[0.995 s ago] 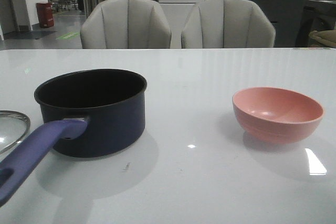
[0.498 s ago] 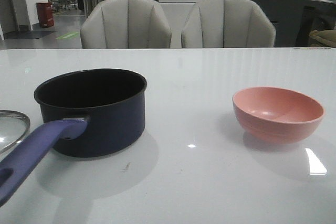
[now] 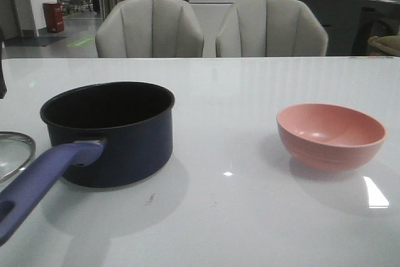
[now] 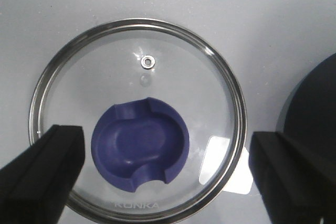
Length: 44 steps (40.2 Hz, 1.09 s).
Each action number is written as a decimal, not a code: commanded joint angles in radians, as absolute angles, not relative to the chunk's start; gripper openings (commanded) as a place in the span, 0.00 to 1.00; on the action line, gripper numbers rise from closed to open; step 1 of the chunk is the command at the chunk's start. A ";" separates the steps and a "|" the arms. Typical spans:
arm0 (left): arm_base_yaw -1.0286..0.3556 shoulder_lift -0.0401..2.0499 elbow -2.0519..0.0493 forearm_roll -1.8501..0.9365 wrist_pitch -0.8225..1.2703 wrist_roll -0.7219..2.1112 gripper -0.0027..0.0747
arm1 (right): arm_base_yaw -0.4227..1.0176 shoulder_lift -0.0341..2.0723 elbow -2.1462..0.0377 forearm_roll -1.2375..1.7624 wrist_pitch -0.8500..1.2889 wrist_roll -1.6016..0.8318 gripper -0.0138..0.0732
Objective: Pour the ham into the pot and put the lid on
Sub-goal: 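Grasp the purple knob of the glass lid with the left gripper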
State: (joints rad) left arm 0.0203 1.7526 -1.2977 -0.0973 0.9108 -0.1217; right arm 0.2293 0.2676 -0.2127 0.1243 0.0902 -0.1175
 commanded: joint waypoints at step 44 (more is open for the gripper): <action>0.021 1.893 -1.372 -0.042 0.967 -0.186 0.60 | 0.228 0.274 -0.240 0.126 0.011 -0.117 0.35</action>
State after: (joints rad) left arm 0.0203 1.9365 -1.3445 -0.0313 0.9697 -0.1753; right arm 0.2293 0.2676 -0.2127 0.1243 0.0902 -0.1175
